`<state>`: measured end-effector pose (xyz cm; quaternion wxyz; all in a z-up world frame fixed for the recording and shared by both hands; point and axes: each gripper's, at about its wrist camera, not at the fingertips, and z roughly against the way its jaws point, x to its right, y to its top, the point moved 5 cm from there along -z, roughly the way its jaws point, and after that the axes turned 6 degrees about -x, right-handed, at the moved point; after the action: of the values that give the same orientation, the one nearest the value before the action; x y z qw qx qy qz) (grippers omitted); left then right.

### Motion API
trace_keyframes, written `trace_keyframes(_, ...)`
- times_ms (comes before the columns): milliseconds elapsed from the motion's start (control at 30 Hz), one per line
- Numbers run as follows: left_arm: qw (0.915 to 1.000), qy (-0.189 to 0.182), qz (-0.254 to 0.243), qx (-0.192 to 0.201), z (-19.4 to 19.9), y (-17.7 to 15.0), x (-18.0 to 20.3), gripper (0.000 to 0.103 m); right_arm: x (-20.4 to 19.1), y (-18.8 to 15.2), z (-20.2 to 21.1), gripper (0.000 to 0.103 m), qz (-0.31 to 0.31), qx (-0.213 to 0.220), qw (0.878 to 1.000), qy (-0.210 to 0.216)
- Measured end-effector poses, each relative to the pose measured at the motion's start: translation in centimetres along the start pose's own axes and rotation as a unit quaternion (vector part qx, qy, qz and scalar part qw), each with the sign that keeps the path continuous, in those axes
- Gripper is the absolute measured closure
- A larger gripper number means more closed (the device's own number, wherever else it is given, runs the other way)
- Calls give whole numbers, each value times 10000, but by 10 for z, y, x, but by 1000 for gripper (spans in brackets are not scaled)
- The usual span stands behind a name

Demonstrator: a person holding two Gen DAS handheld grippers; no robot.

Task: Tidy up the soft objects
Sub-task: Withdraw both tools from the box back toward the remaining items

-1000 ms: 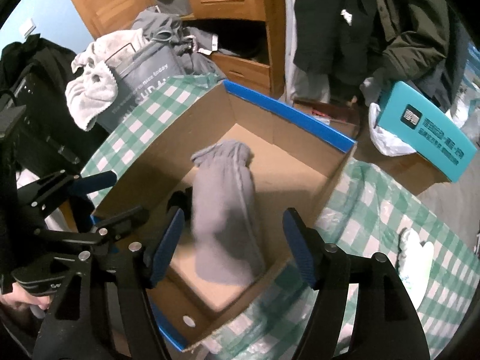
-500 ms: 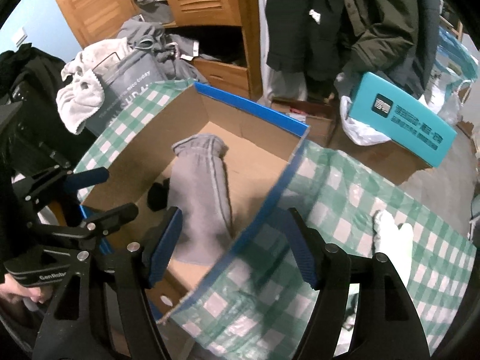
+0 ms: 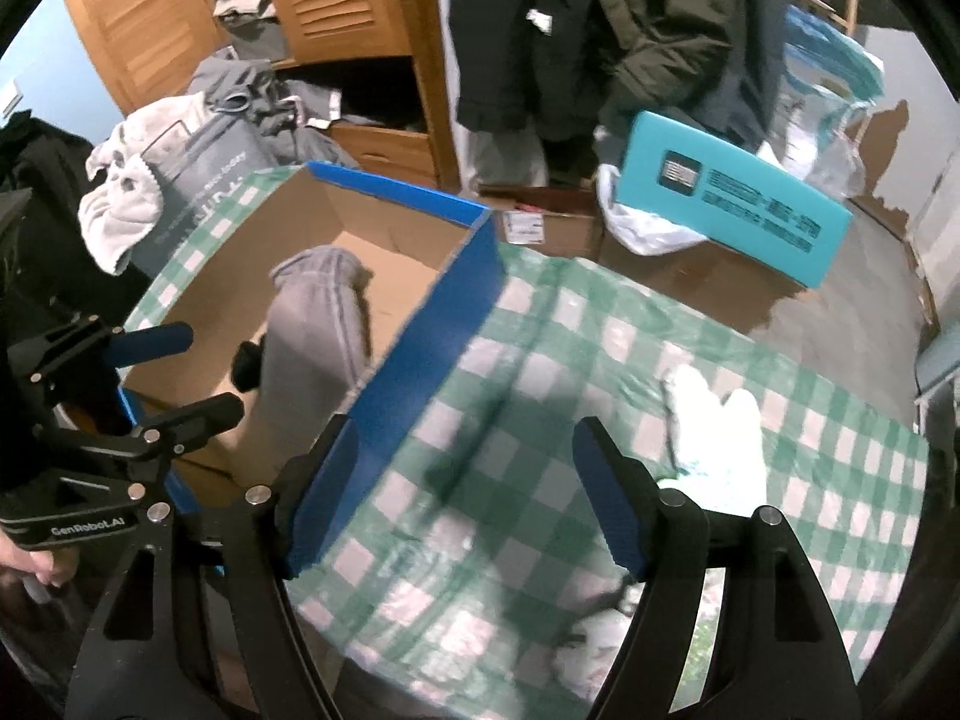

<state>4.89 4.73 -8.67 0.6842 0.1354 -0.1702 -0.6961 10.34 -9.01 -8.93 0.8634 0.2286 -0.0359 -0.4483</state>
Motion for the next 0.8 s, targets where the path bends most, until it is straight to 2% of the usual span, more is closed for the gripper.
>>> trace_keyframes(400, 9988, -246, -373, -196, -15, 10, 55, 34, 65, -39, 13, 28, -491, -37, 9984, -262)
trace_keyframes(467, 9983, -261, -458, -243, -18, 11, 66, 32, 75, -45, 14, 28, -586, -40, 9978, -300)
trace_keyframes(800, 9943, -430, -838, -494, -34, 5, 116, 31, 129, -85, 14, 28, -1134, -185, 9925, -416)
